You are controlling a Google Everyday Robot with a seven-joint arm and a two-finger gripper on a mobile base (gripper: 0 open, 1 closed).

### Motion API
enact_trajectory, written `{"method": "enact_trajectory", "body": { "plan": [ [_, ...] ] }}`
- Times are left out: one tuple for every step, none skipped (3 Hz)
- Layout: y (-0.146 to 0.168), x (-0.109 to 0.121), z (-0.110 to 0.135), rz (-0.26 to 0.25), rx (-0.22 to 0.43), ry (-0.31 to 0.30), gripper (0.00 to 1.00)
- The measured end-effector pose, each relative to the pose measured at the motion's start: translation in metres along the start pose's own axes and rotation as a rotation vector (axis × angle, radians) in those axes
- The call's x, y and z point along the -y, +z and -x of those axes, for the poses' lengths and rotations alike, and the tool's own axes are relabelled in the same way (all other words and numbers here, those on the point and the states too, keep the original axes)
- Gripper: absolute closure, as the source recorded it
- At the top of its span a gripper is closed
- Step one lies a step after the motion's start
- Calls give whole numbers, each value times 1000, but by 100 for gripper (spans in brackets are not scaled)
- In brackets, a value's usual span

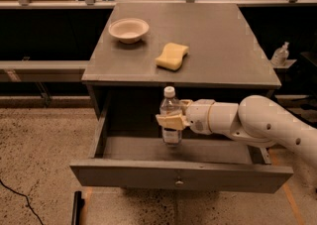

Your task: Place blue plastic bottle into top drawer

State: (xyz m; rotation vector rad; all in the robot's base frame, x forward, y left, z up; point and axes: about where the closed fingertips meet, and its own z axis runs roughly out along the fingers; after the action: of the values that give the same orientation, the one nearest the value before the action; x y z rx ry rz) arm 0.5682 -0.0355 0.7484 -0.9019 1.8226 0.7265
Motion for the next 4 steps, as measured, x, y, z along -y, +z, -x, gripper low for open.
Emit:
{"method": "enact_trajectory", "body": {
  "plan": [
    [10,10,-2,2,42,-35,100],
    [15,11,-12,37,72,-11,82],
    [20,11,-19,55,90,2,59],
    [22,10,-21,50,105,1,36]
  ]
}}
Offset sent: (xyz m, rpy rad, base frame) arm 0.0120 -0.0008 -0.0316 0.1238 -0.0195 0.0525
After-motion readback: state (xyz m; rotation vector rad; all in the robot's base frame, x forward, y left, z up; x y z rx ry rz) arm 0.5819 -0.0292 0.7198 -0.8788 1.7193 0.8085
